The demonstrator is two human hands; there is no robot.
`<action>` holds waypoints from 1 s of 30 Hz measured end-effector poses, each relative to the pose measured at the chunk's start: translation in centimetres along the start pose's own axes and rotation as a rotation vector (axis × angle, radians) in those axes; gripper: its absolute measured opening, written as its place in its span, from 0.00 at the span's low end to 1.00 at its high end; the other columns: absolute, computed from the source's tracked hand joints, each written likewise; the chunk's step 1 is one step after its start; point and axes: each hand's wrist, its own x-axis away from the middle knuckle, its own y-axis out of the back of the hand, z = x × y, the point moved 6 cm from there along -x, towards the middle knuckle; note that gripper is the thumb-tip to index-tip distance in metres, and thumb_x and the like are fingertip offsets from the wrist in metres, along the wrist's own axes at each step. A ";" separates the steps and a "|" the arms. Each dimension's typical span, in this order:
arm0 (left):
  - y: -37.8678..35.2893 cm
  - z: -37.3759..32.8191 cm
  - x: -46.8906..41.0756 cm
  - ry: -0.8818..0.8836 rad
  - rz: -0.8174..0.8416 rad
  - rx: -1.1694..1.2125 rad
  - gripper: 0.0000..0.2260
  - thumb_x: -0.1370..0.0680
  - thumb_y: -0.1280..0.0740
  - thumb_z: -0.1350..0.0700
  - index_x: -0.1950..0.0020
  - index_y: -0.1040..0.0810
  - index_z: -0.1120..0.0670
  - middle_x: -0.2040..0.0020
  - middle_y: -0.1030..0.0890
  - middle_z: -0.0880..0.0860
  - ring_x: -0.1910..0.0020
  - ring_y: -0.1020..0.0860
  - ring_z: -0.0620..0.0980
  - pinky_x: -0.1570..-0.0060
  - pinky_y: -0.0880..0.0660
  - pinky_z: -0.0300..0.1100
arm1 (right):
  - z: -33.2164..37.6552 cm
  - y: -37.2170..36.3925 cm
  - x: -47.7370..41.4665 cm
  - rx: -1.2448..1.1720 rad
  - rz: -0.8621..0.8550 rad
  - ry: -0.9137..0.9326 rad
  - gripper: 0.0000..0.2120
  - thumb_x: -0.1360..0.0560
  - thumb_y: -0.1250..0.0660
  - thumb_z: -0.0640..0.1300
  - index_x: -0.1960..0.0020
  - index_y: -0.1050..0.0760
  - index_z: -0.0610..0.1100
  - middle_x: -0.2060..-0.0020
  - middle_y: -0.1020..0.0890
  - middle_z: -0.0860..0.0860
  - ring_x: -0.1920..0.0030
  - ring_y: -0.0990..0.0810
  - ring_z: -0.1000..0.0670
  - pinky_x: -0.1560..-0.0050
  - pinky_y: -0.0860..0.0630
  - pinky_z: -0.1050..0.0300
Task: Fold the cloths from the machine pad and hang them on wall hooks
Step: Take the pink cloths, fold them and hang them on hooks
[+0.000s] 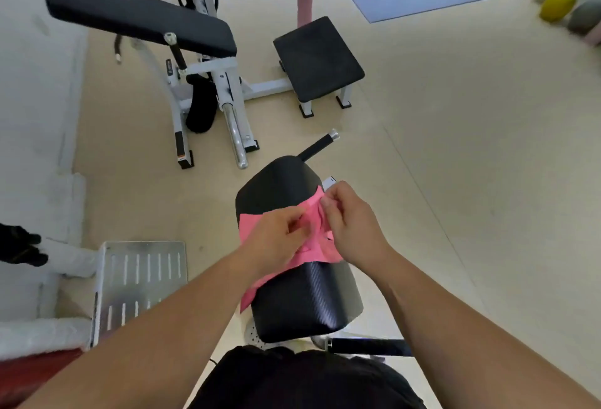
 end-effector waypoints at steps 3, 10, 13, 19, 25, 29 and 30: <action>1.4 -2.5 3.6 -0.003 -0.169 0.082 0.13 0.19 0.33 0.55 0.64 0.26 0.49 0.69 0.27 0.44 0.68 0.31 0.40 0.64 0.32 0.33 | 2.3 2.3 1.1 -0.082 0.043 0.084 0.07 0.17 0.39 0.43 0.54 0.29 0.50 0.63 0.23 0.55 0.61 0.26 0.58 0.61 0.32 0.67; 3.6 -4.8 13.0 0.142 -0.532 0.264 0.09 0.22 0.27 0.56 0.60 0.21 0.58 0.64 0.22 0.63 0.67 0.22 0.51 0.66 0.22 0.46 | 6.1 3.1 4.8 -0.053 0.401 0.179 0.11 0.26 0.33 0.59 0.57 0.19 0.52 0.58 0.16 0.58 0.54 0.19 0.58 0.44 0.23 0.47; 4.1 -5.4 17.2 0.220 -0.622 0.287 0.10 0.23 0.27 0.53 0.60 0.21 0.56 0.65 0.22 0.53 0.70 0.23 0.46 0.72 0.23 0.41 | 8.4 2.4 6.8 -0.117 0.443 0.254 0.10 0.22 0.33 0.53 0.56 0.19 0.49 0.58 0.17 0.55 0.54 0.19 0.55 0.46 0.21 0.44; 4.7 -4.3 23.9 0.195 -0.697 0.282 0.12 0.25 0.24 0.54 0.67 0.20 0.50 0.70 0.24 0.48 0.70 0.24 0.49 0.70 0.23 0.50 | 12.8 0.5 9.7 -0.289 0.453 0.326 0.08 0.19 0.34 0.49 0.55 0.18 0.51 0.59 0.17 0.58 0.56 0.21 0.59 0.53 0.26 0.60; 4.5 -1.7 27.9 0.137 -0.691 0.369 0.12 0.28 0.25 0.50 0.69 0.23 0.50 0.71 0.29 0.45 0.70 0.31 0.43 0.70 0.35 0.37 | 16.1 -1.0 10.4 -0.378 0.448 0.357 0.08 0.19 0.34 0.46 0.55 0.19 0.46 0.62 0.18 0.54 0.59 0.22 0.59 0.54 0.27 0.62; 3.4 2.6 31.4 0.189 -0.616 0.609 0.21 0.33 0.21 0.49 0.50 0.17 0.63 0.52 0.16 0.67 0.56 0.19 0.56 0.50 0.22 0.54 | 19.7 -2.9 12.4 -0.486 0.529 0.390 0.08 0.19 0.33 0.43 0.56 0.19 0.48 0.63 0.20 0.60 0.57 0.23 0.61 0.53 0.29 0.67; 3.2 3.8 32.6 0.212 -0.613 0.649 0.23 0.34 0.20 0.49 0.48 0.17 0.65 0.49 0.16 0.68 0.53 0.18 0.57 0.47 0.22 0.57 | 20.7 -3.6 13.0 -0.484 0.536 0.420 0.09 0.19 0.33 0.42 0.57 0.19 0.49 0.63 0.20 0.61 0.58 0.23 0.61 0.52 0.29 0.67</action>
